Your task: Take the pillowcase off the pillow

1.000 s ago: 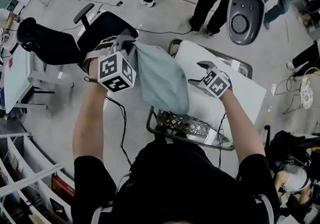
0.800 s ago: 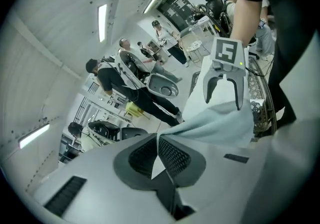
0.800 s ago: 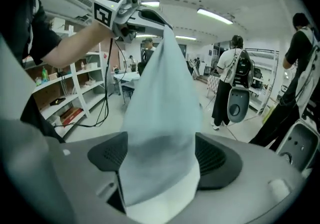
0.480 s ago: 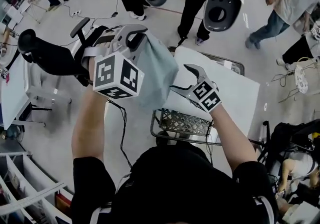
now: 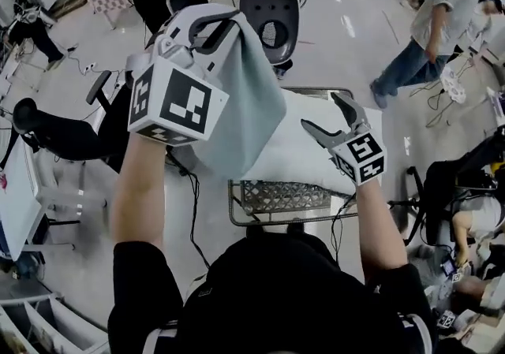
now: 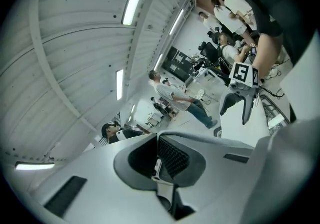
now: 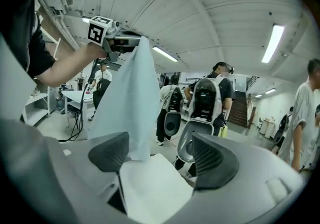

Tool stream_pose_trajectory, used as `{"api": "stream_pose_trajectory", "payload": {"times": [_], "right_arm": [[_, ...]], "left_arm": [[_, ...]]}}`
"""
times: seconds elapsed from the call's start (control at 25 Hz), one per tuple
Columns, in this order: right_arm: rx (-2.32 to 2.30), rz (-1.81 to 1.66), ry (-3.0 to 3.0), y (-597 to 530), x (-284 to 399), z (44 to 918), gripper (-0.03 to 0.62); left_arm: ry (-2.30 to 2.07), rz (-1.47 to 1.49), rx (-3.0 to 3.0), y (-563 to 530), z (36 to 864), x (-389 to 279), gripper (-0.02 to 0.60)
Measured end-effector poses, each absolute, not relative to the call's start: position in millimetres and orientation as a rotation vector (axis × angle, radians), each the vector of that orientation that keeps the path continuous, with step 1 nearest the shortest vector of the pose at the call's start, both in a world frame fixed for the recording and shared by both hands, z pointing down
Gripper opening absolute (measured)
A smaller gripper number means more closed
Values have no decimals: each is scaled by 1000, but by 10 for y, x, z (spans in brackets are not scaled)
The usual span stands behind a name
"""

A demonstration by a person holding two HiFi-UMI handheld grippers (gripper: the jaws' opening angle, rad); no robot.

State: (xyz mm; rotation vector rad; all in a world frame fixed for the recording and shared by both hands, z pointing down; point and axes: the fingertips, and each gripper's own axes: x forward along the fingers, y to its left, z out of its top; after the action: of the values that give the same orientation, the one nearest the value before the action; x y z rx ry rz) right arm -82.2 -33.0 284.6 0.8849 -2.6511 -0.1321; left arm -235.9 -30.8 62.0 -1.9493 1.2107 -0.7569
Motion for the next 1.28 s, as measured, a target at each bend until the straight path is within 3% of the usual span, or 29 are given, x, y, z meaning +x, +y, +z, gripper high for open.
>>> {"api": "stream_pose_trajectory", "payload": {"times": [0.76, 1.0, 1.28], "right_arm": [[1139, 9, -2699, -516, 1103, 2828, 370], [1143, 91, -2698, -539, 1375, 3089, 359], [1163, 192, -2673, -477, 1452, 3327, 341]], "left_arm": [[953, -778, -2189, -1110, 1477, -34, 9], [901, -977, -2329, -1123, 2502, 203, 12], [995, -1125, -2499, -998, 3485, -214, 12]]}}
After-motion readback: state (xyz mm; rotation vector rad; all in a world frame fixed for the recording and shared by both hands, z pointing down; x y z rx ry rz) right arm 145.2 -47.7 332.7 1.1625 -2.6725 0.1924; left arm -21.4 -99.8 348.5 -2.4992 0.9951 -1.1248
